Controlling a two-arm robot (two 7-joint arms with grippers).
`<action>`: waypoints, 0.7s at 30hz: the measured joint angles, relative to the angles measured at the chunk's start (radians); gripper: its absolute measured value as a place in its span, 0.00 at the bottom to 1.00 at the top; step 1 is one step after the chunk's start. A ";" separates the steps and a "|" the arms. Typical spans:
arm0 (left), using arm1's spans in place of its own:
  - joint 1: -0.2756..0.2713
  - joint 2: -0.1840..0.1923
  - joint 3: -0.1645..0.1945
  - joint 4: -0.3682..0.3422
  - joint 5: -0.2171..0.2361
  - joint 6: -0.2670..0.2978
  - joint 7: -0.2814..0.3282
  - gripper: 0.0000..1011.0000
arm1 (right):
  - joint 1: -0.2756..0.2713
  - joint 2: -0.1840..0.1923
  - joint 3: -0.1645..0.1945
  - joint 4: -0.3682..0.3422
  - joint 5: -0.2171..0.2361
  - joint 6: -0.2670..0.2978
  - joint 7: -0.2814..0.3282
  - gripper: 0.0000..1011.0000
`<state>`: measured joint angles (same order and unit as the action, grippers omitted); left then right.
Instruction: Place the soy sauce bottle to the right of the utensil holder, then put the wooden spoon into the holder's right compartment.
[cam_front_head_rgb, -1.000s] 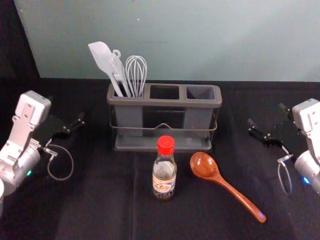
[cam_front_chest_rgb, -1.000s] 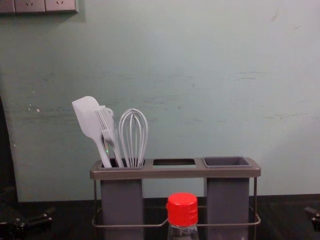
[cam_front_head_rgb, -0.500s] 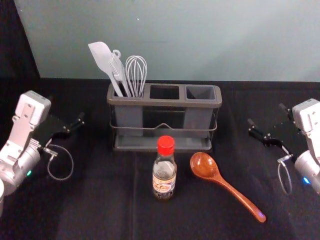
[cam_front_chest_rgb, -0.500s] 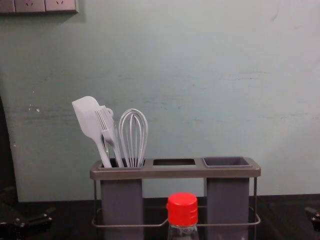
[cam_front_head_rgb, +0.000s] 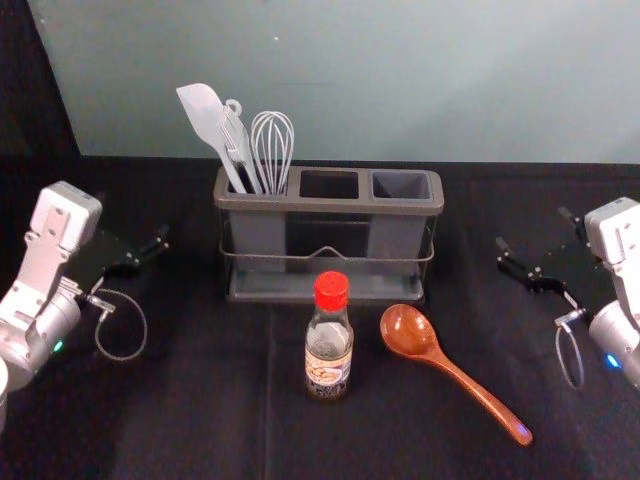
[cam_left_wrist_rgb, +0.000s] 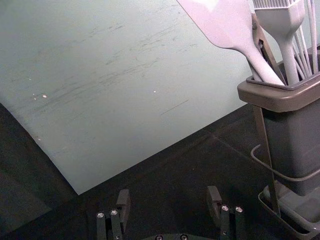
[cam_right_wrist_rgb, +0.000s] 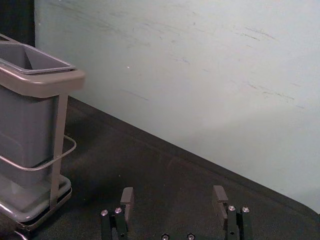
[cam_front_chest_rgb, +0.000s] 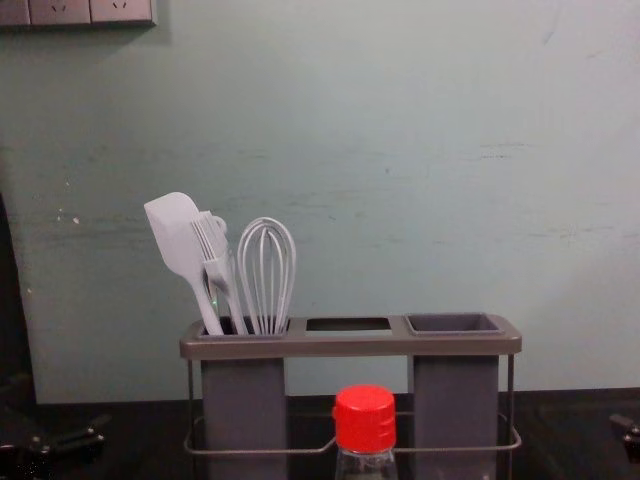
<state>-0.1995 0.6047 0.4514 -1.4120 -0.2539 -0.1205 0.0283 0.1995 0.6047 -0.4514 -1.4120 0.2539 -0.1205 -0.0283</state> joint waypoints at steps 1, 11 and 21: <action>0.000 0.000 0.000 0.000 0.000 0.000 0.000 0.99 | 0.000 0.000 0.000 0.000 0.000 0.000 0.000 0.99; 0.000 0.000 0.000 0.000 0.000 0.000 0.000 0.99 | 0.000 0.000 0.000 0.000 0.000 0.000 0.000 0.99; 0.000 0.000 0.000 0.000 0.000 0.000 0.000 0.99 | -0.047 0.025 0.058 -0.087 0.031 -0.013 0.050 0.99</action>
<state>-0.1995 0.6047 0.4513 -1.4120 -0.2539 -0.1205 0.0283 0.1530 0.6295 -0.3929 -1.4988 0.2853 -0.1335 0.0219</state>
